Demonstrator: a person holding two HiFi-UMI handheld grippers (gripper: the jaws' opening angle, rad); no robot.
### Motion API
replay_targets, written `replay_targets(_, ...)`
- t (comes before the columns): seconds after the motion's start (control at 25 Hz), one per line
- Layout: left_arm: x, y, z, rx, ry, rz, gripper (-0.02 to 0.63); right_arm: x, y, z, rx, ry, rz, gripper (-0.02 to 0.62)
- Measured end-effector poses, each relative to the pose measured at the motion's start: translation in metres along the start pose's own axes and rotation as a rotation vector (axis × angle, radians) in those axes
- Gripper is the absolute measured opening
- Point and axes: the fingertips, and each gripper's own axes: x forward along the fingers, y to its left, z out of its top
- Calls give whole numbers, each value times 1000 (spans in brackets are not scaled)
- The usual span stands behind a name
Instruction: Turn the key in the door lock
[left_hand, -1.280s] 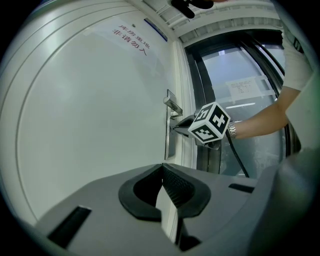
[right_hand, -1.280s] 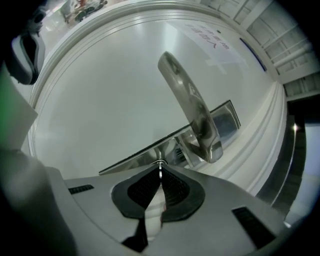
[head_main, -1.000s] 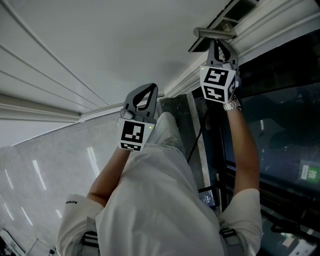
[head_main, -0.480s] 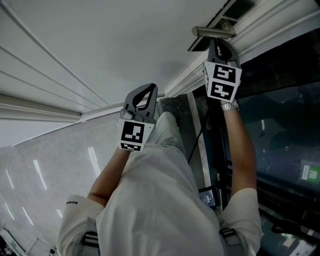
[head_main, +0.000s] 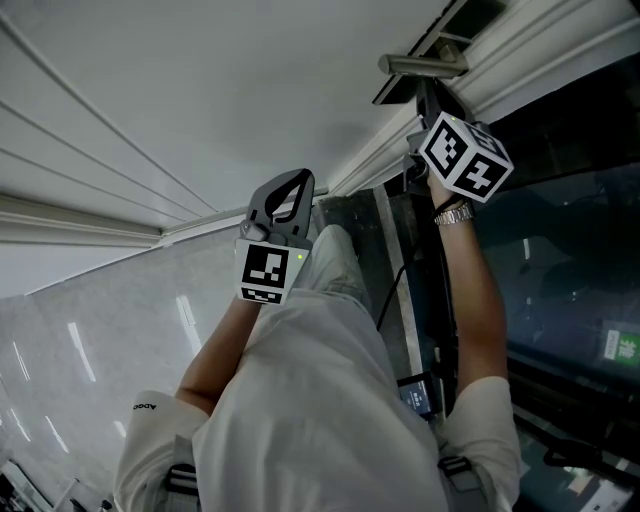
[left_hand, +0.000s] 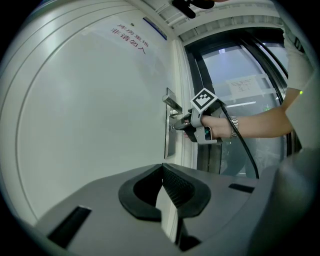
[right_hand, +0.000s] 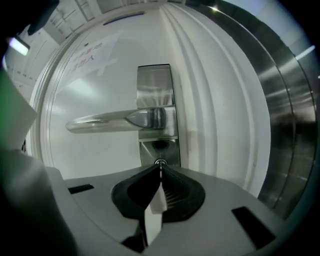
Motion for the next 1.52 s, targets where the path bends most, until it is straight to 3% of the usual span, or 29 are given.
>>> replay_targets(0.92, 4, 0, 0, -5, 0, -14, 9, -2, -8, -2, 795, -42, 159, 11)
replay_targets(1.52, 1, 4, -2, -7, 5, -4, 9, 0, -12, -6, 1087, -72, 218, 11)
